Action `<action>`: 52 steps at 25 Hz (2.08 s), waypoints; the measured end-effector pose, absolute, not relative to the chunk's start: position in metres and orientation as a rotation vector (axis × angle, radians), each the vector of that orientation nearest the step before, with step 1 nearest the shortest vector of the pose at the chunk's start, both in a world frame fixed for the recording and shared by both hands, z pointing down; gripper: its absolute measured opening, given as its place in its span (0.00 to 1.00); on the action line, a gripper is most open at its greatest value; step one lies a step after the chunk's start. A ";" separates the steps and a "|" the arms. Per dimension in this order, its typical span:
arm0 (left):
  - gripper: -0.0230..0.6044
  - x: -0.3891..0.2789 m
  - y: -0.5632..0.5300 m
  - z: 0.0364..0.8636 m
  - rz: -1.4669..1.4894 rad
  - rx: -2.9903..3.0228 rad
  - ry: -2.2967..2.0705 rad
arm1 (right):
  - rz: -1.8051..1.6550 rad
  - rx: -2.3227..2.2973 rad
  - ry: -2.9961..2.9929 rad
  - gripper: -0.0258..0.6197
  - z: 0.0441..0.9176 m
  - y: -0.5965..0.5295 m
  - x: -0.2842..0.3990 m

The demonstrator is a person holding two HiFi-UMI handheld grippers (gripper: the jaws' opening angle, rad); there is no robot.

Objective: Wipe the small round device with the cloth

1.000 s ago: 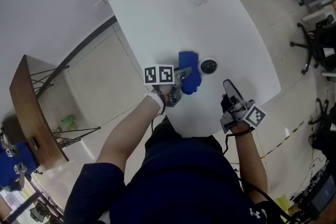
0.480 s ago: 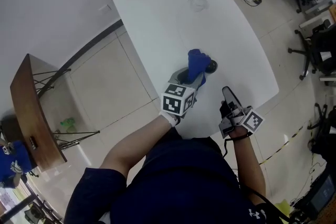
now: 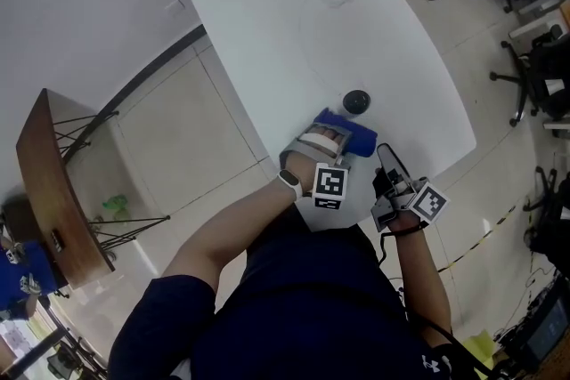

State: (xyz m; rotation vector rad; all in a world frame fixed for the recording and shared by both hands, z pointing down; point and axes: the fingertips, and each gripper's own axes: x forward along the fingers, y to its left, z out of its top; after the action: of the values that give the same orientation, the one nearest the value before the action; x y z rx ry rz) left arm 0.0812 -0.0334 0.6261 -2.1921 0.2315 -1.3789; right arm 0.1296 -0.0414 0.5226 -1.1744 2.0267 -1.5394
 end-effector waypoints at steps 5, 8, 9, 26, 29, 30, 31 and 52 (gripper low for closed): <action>0.27 0.086 -0.041 0.636 -1.472 -2.121 0.121 | -1.526 -1.188 2.021 0.23 0.523 -0.041 0.130; 0.27 0.086 -0.051 0.627 -1.478 -2.149 0.134 | -1.518 -1.204 2.014 0.23 0.523 -0.043 0.134; 0.27 0.085 -0.053 0.619 -1.467 -2.160 0.148 | -1.515 -1.209 2.011 0.23 0.522 -0.043 0.136; 0.27 0.010 -0.118 0.540 -0.227 -3.724 1.426 | -1.526 -1.224 1.992 0.23 0.528 -0.043 0.141; 0.27 -0.004 -0.121 0.570 -0.073 -3.838 1.588 | -1.536 -1.226 1.986 0.23 0.530 -0.043 0.142; 0.27 -0.004 -0.120 0.578 -0.012 -3.883 1.630 | -1.536 -1.225 1.985 0.23 0.531 -0.043 0.143; 0.27 -0.004 -0.120 0.586 0.047 -3.928 1.672 | -1.535 -1.226 1.985 0.23 0.531 -0.043 0.144; 0.27 0.089 -0.055 0.566 -1.183 -2.367 0.454 | -1.534 -1.207 1.973 0.22 0.531 -0.042 0.148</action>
State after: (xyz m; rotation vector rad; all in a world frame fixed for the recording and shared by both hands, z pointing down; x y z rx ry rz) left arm 0.0891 -0.0548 0.5657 -2.3669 0.4536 -1.1828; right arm 0.1480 -0.0415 0.5312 -1.2070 1.9729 -1.5339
